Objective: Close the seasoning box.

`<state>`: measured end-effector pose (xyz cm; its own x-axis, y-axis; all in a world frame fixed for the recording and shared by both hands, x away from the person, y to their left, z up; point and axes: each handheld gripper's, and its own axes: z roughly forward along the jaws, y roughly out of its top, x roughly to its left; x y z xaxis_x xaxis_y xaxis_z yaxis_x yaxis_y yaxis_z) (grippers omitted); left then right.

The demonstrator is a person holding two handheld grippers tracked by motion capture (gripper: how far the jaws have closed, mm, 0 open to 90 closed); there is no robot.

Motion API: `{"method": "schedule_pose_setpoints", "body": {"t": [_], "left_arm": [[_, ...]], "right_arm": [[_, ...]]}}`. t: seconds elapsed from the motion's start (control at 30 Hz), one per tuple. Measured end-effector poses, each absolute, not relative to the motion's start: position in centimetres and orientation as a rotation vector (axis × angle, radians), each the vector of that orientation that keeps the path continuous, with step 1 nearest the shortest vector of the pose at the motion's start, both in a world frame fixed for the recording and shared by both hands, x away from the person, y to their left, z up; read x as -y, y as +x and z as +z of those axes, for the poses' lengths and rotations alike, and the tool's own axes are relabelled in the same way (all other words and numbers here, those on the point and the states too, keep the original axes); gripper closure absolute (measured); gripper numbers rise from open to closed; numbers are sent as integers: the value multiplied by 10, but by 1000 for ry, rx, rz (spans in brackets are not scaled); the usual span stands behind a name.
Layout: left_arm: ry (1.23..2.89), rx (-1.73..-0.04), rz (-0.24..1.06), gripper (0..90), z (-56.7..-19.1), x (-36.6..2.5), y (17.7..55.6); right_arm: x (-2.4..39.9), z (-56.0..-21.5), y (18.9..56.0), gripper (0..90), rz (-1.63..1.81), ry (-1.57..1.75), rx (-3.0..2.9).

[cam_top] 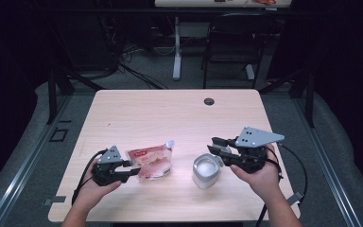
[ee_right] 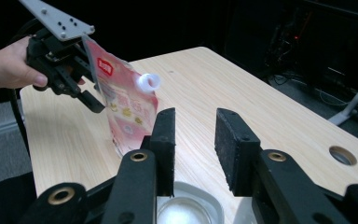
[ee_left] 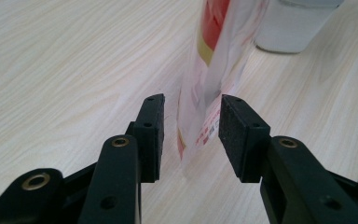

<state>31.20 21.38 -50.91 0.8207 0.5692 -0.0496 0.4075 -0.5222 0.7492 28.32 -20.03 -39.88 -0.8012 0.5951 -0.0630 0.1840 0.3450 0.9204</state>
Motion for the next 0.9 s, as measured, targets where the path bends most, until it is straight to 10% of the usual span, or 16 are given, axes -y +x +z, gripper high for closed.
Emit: {"method": "schedule_pose_setpoints", "body": {"t": [0.9], "left_arm": [[2208, -769, 286, 549, -515, -212, 308]], "right_arm": [[264, -418, 272, 835, 1442, 917, -2053]]}}
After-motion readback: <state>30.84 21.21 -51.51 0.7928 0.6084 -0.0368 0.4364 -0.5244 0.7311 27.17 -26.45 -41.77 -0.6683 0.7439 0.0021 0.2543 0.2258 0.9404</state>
